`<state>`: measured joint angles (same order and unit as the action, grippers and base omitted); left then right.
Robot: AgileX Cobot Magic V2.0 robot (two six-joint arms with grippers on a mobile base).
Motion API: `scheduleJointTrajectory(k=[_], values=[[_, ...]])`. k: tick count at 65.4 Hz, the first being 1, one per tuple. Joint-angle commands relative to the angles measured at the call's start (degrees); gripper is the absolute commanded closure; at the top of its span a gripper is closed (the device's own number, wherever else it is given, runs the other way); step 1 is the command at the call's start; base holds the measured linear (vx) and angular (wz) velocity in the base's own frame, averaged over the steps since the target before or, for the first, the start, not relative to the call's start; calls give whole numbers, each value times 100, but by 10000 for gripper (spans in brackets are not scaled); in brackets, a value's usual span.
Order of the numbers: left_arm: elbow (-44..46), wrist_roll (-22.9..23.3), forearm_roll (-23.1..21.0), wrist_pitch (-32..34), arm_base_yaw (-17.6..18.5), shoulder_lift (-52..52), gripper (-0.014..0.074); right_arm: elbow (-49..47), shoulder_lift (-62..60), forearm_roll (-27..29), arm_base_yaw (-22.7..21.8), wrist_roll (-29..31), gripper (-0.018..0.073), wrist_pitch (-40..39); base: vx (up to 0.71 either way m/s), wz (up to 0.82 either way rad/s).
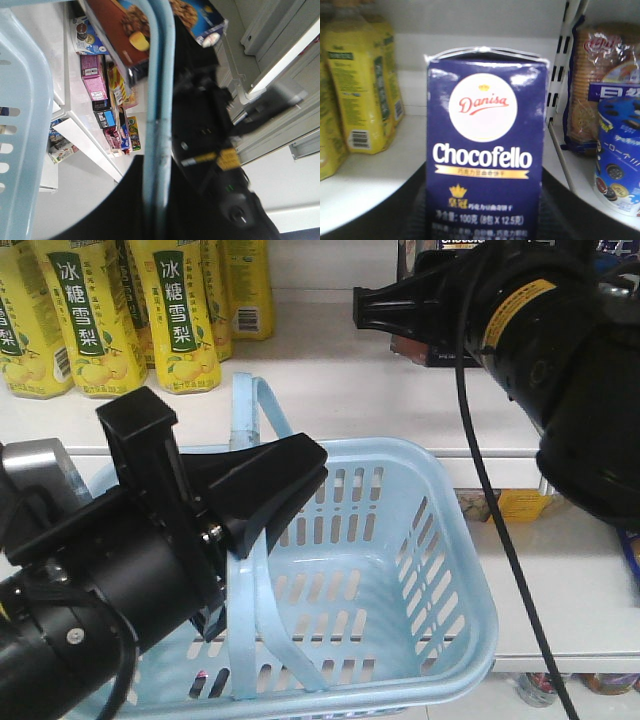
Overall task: Left arm holds basket, right arm returns cookies
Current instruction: 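Carry the box with the right gripper onto the upper shelf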
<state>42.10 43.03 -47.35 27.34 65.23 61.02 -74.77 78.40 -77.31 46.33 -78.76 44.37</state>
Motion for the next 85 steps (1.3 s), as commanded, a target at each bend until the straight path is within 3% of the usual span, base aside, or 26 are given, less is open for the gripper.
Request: scheduleJointTrajectory(k=[1,13,35,63,85], values=[[204,-25,258,426,42,-130,604,-155,4,-557,-338,-281,393,-495,0,0],[204,-25,258,426,42,-130,604,-155,286,-755,-842,-558,361,-1403,0,0],[204,-25,258,426,42,-130,604,-155,728,-865,-925,-665,333,-1318,0,0],[204,-25,258,426,42,-130,604,-155,761,-829,-920,-658,49,-1361,0,0],[204,-25,258,426,42,-130,604,-155,672,-835,-902,-653,-4,-1384,0,0]])
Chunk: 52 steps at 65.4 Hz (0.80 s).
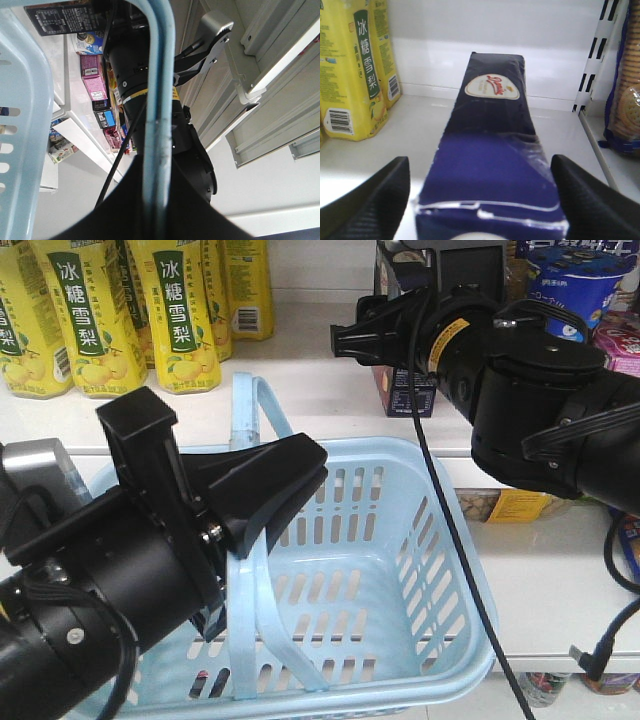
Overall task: Left arm holds basket, right arm returns cookies
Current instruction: 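Carry the box with the right gripper onto the upper shelf, then open the right gripper to release the box and withdraw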
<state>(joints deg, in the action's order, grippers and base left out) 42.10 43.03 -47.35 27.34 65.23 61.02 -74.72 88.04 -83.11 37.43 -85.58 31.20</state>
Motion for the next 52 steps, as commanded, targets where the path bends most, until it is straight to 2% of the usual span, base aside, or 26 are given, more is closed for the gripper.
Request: scheduleJointTrajectory(k=[1,19,26,39,52], values=[[204,-25,258,426,42,-130,604,-160,-312,-258,-12,29,-4,-93,0,0],[204,-25,258,426,42,-130,604,-160,-861,-253,-12,67,-4,-407,0,0],[204,-25,258,426,42,-130,604,-160,-1078,-90,-12,111,-4,-641,0,0],[204,-25,258,426,42,-130,604,-160,-1417,949,-12,1013,-4,-512,0,0],[204,-25,258,426,42,-130,604,-148,-1609,2638,-12,2599,-4,-412,0,0]])
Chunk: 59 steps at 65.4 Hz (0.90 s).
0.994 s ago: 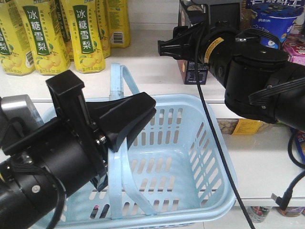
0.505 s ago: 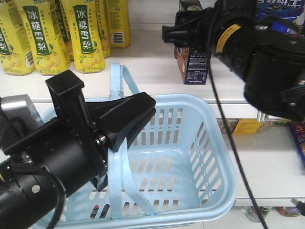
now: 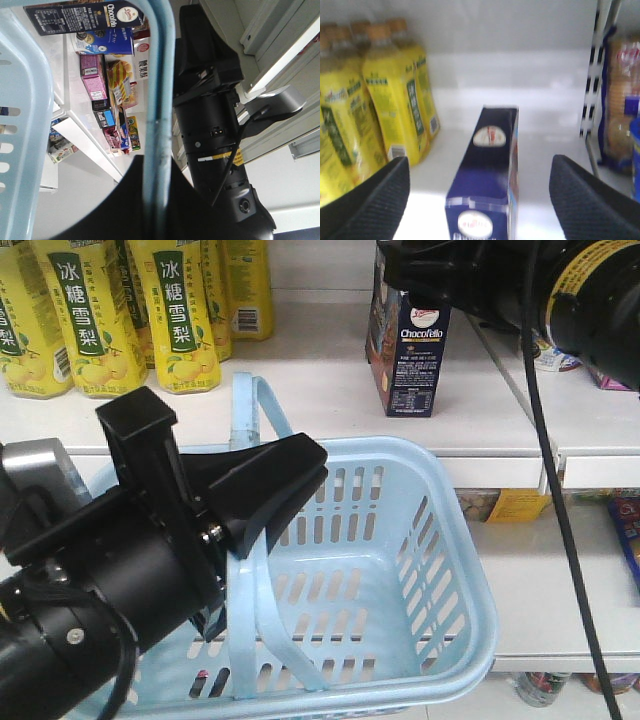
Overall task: Left arm holds basket, right arm returns cookies
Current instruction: 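Open the right gripper to release the box and withdraw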
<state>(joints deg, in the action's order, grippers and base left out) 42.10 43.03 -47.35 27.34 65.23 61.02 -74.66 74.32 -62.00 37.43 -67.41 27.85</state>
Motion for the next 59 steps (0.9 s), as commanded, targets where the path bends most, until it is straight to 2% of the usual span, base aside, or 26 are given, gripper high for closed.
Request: scheduleJointTrajectory(k=[1,7,12,30,59], values=[[204,-25,258,426,42,-130,604,-146,-271,635,-12,886,-4,-82,0,0],[204,-25,258,426,42,-130,604,-146,-387,1143,124,1478,-4,27,0,0],[204,-25,258,426,42,-130,604,-146,-511,1222,348,1733,-3,165,0,0],[204,-25,258,426,42,-130,604,-146,-996,1200,1429,1968,-2,1099,0,0],[204,-25,258,426,42,-130,604,-30,-2253,1207,2931,2086,-3,2450,0,0]])
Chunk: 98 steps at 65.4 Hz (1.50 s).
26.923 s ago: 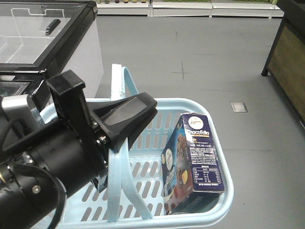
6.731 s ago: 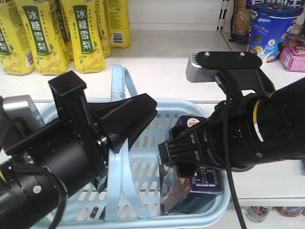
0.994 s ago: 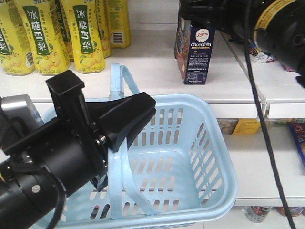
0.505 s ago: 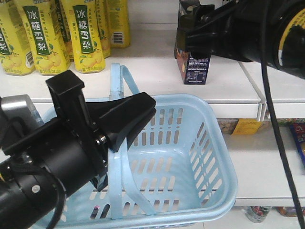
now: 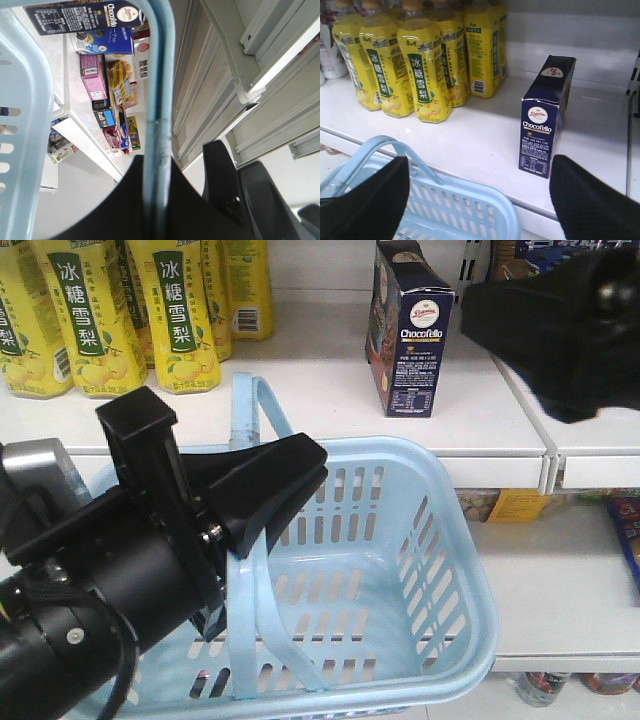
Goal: Left arm holds basket, right arm returns cookies
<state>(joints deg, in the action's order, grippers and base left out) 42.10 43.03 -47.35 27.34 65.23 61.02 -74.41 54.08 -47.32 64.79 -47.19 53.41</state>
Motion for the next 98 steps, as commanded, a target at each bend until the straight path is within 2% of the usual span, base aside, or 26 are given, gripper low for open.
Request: scheduleJointTrajectory(k=[1,12,25,31,40,54,98], values=[[204,-25,258,426,42,-130,604,-12,-297,-267,224,57,-3,-106,0,0],[204,-25,258,426,42,-130,604,865,-935,-367,298,-254,-3,-295,0,0],[204,-25,258,426,42,-130,604,2171,-1855,-709,298,-692,-1,-1108,0,0],[204,-25,258,426,42,-130,604,2552,-2184,-908,298,-919,28,-1323,0,0],[204,-25,258,426,42,-130,604,2760,-2409,-1085,298,-1076,175,-1405,0,0],[204,-25,258,426,42,-130,604,2760,-2416,-1153,298,-892,576,-1592,0,0],[204,-25,258,426,42,-130,604,2760,-2416,-1153,298,-897,567,-1642,0,0]])
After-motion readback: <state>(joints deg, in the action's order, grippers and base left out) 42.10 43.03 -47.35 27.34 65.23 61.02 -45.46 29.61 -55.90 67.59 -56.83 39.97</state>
